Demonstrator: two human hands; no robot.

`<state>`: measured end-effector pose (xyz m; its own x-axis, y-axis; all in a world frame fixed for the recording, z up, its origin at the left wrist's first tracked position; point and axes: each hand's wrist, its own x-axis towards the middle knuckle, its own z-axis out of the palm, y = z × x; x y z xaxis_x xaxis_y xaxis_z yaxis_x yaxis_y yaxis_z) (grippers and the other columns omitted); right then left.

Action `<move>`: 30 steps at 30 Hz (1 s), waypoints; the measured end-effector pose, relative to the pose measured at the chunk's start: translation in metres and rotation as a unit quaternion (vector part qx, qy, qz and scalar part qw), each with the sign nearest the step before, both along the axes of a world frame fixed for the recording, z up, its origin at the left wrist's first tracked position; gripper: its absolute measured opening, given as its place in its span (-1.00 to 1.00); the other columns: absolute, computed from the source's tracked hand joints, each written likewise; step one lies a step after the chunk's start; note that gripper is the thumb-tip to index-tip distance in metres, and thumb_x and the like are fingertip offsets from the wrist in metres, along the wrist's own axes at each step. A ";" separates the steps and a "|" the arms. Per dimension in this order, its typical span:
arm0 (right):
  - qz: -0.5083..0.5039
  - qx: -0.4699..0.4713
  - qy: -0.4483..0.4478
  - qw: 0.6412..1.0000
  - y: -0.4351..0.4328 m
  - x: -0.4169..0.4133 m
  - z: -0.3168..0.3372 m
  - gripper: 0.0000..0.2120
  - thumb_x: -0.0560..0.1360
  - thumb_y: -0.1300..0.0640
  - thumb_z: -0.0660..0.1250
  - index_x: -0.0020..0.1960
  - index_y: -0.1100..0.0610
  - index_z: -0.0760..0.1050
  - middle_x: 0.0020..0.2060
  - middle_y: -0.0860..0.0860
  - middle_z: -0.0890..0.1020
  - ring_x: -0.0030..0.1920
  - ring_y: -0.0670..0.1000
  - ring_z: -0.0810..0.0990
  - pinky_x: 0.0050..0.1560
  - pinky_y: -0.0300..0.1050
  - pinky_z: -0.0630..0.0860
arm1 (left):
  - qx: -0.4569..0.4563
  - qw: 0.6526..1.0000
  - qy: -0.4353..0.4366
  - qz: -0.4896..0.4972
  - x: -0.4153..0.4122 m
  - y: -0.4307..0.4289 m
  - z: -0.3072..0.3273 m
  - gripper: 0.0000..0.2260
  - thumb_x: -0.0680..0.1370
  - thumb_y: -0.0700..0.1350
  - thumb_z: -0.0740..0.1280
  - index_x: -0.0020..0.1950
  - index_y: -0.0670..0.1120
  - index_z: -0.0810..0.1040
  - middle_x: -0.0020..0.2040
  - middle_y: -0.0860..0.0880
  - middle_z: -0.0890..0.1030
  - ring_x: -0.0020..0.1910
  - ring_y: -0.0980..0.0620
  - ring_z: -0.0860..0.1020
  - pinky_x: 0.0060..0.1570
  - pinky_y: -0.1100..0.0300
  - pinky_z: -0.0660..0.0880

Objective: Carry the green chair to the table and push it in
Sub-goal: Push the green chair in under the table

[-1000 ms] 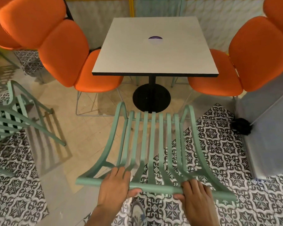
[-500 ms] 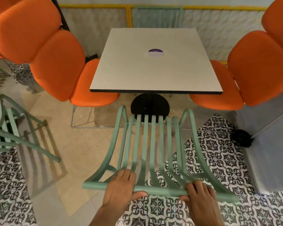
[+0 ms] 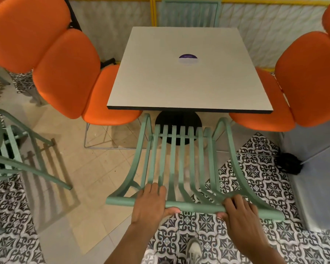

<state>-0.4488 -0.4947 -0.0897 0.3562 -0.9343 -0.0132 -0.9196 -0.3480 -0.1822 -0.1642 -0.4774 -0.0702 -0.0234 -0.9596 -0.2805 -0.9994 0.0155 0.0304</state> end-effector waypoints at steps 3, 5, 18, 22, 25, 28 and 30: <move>0.004 0.001 0.006 1.000 -0.019 0.004 -0.001 -0.62 0.61 -0.25 -0.10 -0.07 -0.05 0.36 -0.16 -0.14 0.35 -0.24 -0.12 0.36 -0.14 -0.08 0.42 | -0.001 1.000 -0.003 0.025 0.003 -0.018 -0.002 -0.07 0.20 0.51 -0.35 0.23 -0.05 0.34 0.19 -0.09 0.44 0.16 -0.11 0.35 0.16 -0.01 0.35; 0.003 0.003 0.012 1.000 -0.034 0.005 -0.001 -0.63 0.61 -0.24 -0.09 -0.07 -0.05 0.37 -0.16 -0.13 0.37 -0.23 -0.10 0.38 -0.13 -0.07 0.44 | -0.005 0.999 -0.010 0.035 0.004 -0.030 -0.004 -0.08 0.20 0.51 -0.36 0.20 -0.05 0.34 0.16 -0.09 0.45 0.14 -0.11 0.35 0.14 -0.02 0.36; 0.016 0.027 0.016 0.999 -0.119 0.017 0.012 -0.47 0.60 -0.28 -0.21 -0.06 -0.02 0.42 -0.14 -0.10 0.41 -0.21 -0.08 0.41 -0.09 -0.02 0.47 | -0.008 0.999 -0.024 0.020 0.012 -0.108 -0.004 -0.14 0.27 0.52 -0.27 0.19 -0.04 0.37 0.12 -0.07 0.48 0.11 -0.09 0.39 0.10 0.02 0.39; 0.017 0.037 0.021 0.999 -0.145 0.017 0.010 -0.46 0.59 -0.30 -0.23 -0.04 -0.03 0.43 -0.12 -0.10 0.40 -0.18 -0.07 0.41 -0.04 0.01 0.45 | -0.013 0.999 -0.033 0.028 0.011 -0.131 -0.001 -0.10 0.23 0.52 -0.34 0.17 -0.04 0.38 0.07 -0.05 0.47 0.07 -0.07 0.40 0.07 0.04 0.41; 0.020 0.035 0.031 0.999 -0.162 0.017 0.007 -0.59 0.60 -0.25 -0.07 -0.02 -0.03 0.44 -0.11 -0.09 0.41 -0.16 -0.06 0.42 -0.03 0.01 0.45 | -0.017 0.999 -0.030 0.041 0.010 -0.145 0.001 -0.15 0.28 0.53 -0.27 0.13 -0.05 0.42 0.01 -0.05 0.49 0.01 -0.07 0.43 0.00 0.03 0.44; 0.015 0.017 0.027 0.999 -0.173 0.018 0.005 -0.69 0.60 -0.20 0.03 -0.05 -0.03 0.42 -0.13 -0.10 0.40 -0.18 -0.06 0.40 -0.06 -0.01 0.43 | -0.029 0.998 -0.023 0.041 0.010 -0.156 0.006 -0.23 0.34 0.52 -0.09 -0.05 -0.10 0.53 -0.18 -0.08 0.54 -0.18 -0.09 0.50 -0.24 0.00 0.54; 0.009 0.005 0.029 1.000 -0.177 0.021 0.006 -0.69 0.59 -0.20 0.02 -0.08 -0.04 0.41 -0.16 -0.10 0.39 -0.21 -0.06 0.38 -0.10 -0.03 0.41 | -0.052 0.998 -0.021 0.039 0.011 -0.160 0.004 -0.28 0.34 0.52 0.02 -0.16 -0.12 0.55 -0.28 -0.08 0.53 -0.31 -0.09 0.50 -0.41 0.00 0.53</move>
